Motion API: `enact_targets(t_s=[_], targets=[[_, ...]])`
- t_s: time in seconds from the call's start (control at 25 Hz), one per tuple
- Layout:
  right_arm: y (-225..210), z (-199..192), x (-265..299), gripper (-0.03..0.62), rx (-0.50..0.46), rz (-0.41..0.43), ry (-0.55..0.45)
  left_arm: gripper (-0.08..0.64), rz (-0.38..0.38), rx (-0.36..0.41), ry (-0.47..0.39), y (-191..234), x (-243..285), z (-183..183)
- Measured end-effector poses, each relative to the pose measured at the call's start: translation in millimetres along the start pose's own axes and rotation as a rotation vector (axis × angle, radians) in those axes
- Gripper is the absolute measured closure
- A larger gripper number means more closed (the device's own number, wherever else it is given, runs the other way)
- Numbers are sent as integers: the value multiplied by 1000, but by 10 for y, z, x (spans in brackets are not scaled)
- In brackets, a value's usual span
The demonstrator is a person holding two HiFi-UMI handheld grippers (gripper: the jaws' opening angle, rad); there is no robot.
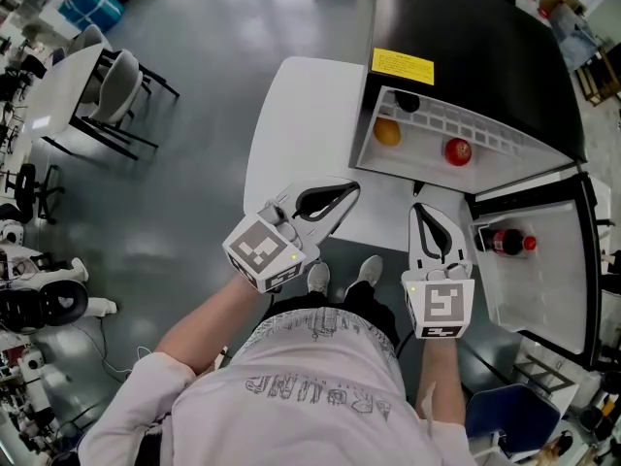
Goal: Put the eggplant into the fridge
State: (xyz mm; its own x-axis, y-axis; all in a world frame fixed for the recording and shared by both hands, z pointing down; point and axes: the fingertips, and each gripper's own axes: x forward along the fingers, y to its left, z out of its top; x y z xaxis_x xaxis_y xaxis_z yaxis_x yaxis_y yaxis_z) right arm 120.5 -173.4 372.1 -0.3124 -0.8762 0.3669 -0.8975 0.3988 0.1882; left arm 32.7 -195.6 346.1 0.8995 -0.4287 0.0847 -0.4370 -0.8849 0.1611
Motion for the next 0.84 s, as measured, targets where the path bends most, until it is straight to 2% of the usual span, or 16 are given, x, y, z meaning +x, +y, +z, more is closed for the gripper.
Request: enact_targets(t_s=[0.84], targets=[[66, 77, 49, 588, -12, 17, -9, 554, 3, -6, -4, -11, -30, 29]])
